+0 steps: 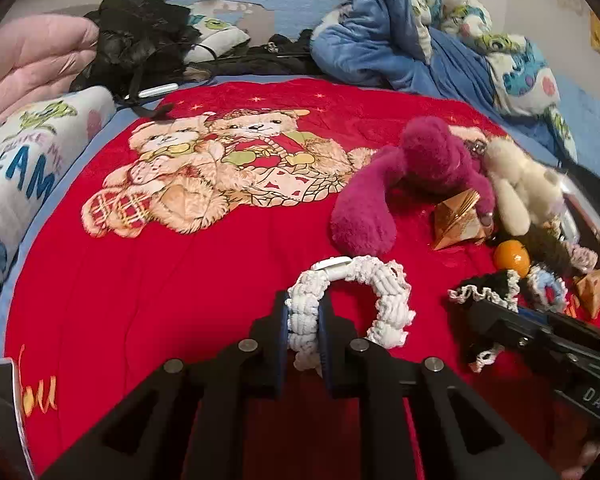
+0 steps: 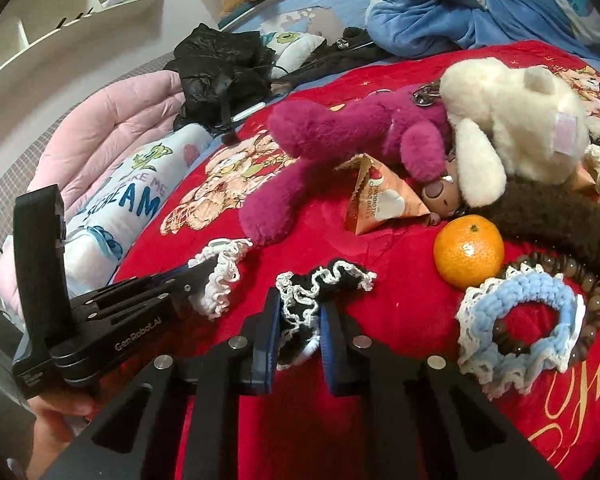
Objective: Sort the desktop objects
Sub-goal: 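Grasp the white lace scrunchie with the left tool while the right tool grasps the black-white scrunchie, then lift both scrunchies and carry them toward the black box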
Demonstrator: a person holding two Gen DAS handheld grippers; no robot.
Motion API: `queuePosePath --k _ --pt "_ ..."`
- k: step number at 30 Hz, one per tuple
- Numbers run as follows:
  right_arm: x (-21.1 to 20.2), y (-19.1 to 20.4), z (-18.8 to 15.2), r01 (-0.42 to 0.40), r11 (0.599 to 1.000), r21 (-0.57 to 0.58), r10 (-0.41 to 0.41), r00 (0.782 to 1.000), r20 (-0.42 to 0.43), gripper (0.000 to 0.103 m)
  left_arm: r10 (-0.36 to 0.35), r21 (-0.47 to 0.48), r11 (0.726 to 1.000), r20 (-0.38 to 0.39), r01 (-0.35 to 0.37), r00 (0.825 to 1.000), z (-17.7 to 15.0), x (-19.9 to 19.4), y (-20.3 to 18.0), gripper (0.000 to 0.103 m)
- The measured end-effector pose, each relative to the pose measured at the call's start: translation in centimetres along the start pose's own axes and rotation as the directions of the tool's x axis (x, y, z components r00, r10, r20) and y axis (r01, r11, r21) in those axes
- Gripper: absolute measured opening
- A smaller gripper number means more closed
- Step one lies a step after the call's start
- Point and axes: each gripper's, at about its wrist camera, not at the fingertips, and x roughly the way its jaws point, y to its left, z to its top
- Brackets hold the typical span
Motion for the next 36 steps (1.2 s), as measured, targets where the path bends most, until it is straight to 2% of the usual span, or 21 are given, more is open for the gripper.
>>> queuePosePath --k 3,7,11,18,25,28,31,36 --pt "-0.4 0.1 -0.1 -0.010 1.000 0.002 0.010 1.000 0.012 0.017 -0.013 0.002 1.000 0.014 0.013 1.000 -0.5 -0.8 -0.3 0.014" --pt "-0.7 0.4 -0.4 -0.010 1.000 -0.001 0.010 1.000 0.021 0.017 0.017 0.024 1.000 0.066 -0.018 0.998 -1.0 -2.3 -0.9 0.014" --pt "-1.1 1.0 -0.7 -0.013 1.000 -0.017 0.013 0.999 0.031 0.017 -0.027 0.035 0.999 0.091 0.024 0.996 -1.4 -3.4 -1.3 0.014" --pt "-1.6 1.8 -1.0 -0.009 0.999 -0.041 0.011 0.999 0.044 0.017 -0.045 0.035 0.999 0.090 0.042 0.995 -2.0 -3.9 -1.4 0.014" --pt "-2.6 2.8 -1.3 -0.003 0.997 -0.073 0.007 0.998 0.066 0.017 -0.074 0.102 0.993 0.119 0.062 0.990 -3.7 -5.6 -2.5 0.014" --pt "-3.0 2.9 -1.5 0.001 0.997 -0.073 0.004 0.998 0.070 0.017 -0.067 0.127 0.991 0.124 0.052 0.990 -4.3 -6.2 -2.7 0.014" --pt "-3.4 2.9 -1.5 0.001 0.997 -0.071 0.004 0.997 0.075 0.017 -0.079 0.122 0.990 0.115 0.065 0.990 -4.8 -6.5 -2.4 0.014" --pt "-3.5 3.1 -1.7 -0.006 0.997 -0.073 0.011 0.997 0.071 0.018 -0.054 0.114 0.993 0.109 0.042 0.993 -5.2 -6.7 -2.3 0.014"
